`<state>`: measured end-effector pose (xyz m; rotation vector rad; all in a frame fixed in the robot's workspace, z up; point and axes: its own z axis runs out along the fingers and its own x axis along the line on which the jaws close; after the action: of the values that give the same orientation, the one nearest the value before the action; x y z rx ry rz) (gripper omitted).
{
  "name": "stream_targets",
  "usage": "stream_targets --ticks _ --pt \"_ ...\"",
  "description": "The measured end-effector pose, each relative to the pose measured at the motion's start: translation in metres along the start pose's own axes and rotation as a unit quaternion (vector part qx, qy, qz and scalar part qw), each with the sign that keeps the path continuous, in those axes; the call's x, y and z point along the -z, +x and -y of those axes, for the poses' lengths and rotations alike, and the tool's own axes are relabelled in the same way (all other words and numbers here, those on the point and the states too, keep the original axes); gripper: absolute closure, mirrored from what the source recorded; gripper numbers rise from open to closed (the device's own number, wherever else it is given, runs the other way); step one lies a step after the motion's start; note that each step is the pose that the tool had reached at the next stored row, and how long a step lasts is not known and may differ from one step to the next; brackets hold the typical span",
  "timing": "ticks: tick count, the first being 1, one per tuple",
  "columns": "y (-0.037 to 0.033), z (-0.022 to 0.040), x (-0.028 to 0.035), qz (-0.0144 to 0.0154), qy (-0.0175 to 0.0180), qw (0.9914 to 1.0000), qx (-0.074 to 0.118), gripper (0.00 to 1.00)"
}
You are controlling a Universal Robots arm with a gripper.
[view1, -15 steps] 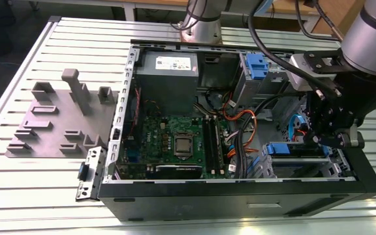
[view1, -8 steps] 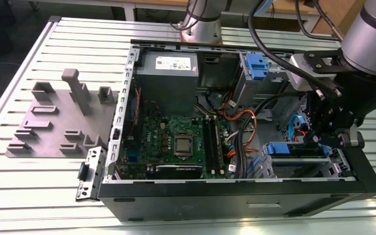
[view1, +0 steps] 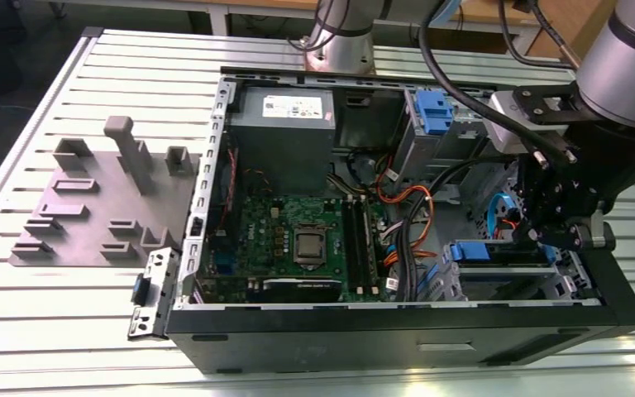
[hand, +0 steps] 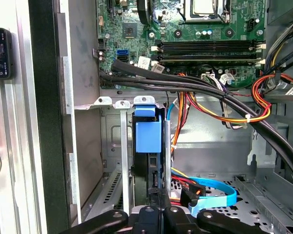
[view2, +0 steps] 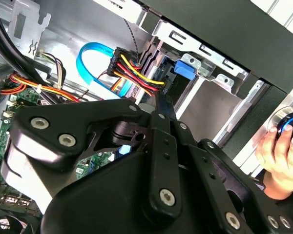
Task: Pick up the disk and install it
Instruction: 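Insert the second disk wire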
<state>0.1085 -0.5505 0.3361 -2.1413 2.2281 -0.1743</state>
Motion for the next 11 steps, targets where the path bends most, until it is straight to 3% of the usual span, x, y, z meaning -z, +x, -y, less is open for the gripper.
stream_targets --ticks 5,9,11 --pt "0.0000 -0.0005 0.0001 0.0000 0.0000 1.00000 0.000 0.89" --pt "0.0004 -0.0079 0.0009 0.0000 0.0000 1.00000 0.000 0.89" --pt "0.0005 -0.0087 0.0010 0.0000 0.0000 1.00000 0.000 0.89"
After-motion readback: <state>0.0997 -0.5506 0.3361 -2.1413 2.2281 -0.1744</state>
